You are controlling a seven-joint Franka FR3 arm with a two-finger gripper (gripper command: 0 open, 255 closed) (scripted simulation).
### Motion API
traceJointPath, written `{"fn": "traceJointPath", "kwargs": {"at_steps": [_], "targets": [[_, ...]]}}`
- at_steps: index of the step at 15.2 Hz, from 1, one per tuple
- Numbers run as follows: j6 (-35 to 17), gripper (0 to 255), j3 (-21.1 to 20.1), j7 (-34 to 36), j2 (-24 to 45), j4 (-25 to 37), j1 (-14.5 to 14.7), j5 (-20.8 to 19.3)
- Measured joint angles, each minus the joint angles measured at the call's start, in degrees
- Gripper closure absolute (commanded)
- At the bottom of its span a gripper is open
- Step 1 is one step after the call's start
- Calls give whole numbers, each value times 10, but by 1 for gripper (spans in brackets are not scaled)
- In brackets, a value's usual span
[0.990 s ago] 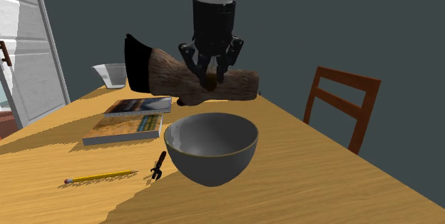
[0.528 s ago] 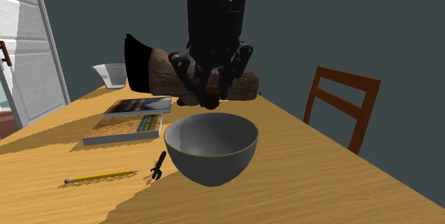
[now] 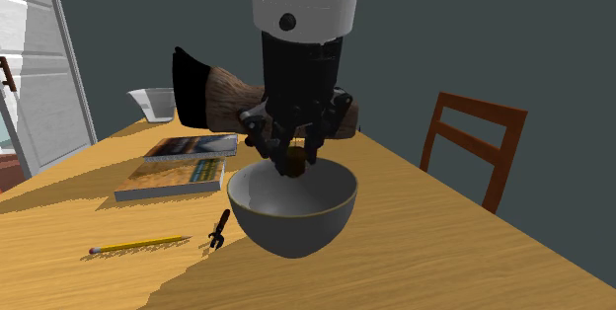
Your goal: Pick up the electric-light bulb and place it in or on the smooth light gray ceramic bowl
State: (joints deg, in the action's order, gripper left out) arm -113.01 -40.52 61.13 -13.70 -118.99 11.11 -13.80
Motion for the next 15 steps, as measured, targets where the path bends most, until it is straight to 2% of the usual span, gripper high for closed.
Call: {"fn": "traceJointPath", "kwargs": {"at_steps": [6, 7, 13, 15], "targets": [[-4, 255, -1, 2, 1, -3, 0, -1], [-4, 0, -1, 2, 1, -3, 0, -1], [-4, 0, -1, 2, 1, -3, 0, -1], [18, 0, -1, -2, -5, 15, 3, 5]]}}
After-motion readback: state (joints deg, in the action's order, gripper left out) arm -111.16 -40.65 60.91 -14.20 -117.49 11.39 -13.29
